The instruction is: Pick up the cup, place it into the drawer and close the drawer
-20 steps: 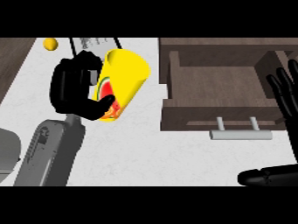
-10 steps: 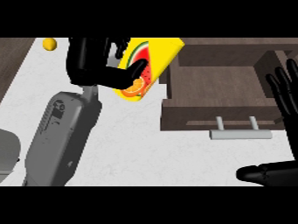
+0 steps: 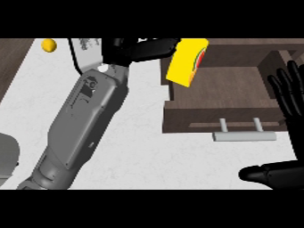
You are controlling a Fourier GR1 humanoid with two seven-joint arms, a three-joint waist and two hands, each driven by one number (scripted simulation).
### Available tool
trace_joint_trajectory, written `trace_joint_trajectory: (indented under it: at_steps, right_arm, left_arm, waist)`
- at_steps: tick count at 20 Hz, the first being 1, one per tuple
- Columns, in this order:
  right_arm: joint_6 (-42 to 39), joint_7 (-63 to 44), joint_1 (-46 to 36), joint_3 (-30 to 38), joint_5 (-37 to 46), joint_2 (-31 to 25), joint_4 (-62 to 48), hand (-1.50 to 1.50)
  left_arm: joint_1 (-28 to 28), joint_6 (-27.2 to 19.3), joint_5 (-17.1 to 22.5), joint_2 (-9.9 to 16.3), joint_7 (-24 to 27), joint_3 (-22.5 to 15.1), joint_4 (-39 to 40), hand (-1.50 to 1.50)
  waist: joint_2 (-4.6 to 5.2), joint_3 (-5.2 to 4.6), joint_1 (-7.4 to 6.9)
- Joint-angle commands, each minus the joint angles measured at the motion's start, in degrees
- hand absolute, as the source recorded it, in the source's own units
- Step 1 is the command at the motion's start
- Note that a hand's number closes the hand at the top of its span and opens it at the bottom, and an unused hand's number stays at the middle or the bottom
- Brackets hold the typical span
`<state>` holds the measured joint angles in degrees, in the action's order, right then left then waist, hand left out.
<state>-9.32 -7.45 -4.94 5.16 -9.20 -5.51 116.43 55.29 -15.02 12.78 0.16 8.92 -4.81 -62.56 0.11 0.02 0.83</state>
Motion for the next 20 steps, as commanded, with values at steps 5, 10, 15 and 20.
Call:
trace_joint_trajectory:
  at_steps: [5,10,15,20]
  right_arm:
    - [0.3,-2.5,1.0,0.3,-1.2,-0.2,3.4,-1.50]
    - [-1.2,1.5,0.9,1.6,-1.4,-0.6,-0.1,-1.50]
    - [-2.4,0.9,1.4,1.6,-2.8,-1.1,0.6,-1.50]
    - [0.1,-1.4,-2.1,-1.0,-0.5,0.3,0.8,-1.50]
  left_arm:
    - [9.1,-2.7,2.6,-0.2,3.6,-0.2,15.8,1.50]
    - [13.0,-6.1,8.6,-0.2,8.0,-5.1,23.0,1.50]
    - [14.0,-9.1,16.0,-0.2,10.8,-13.0,28.9,1.50]
    - [19.1,-6.4,16.0,-0.2,11.7,-13.9,37.4,1.50]
  waist:
    - [0.11,-0.01,0.58]
    - [0.25,0.01,1.04]
    - [0.53,0.04,2.90]
    - [0.79,0.02,2.93]
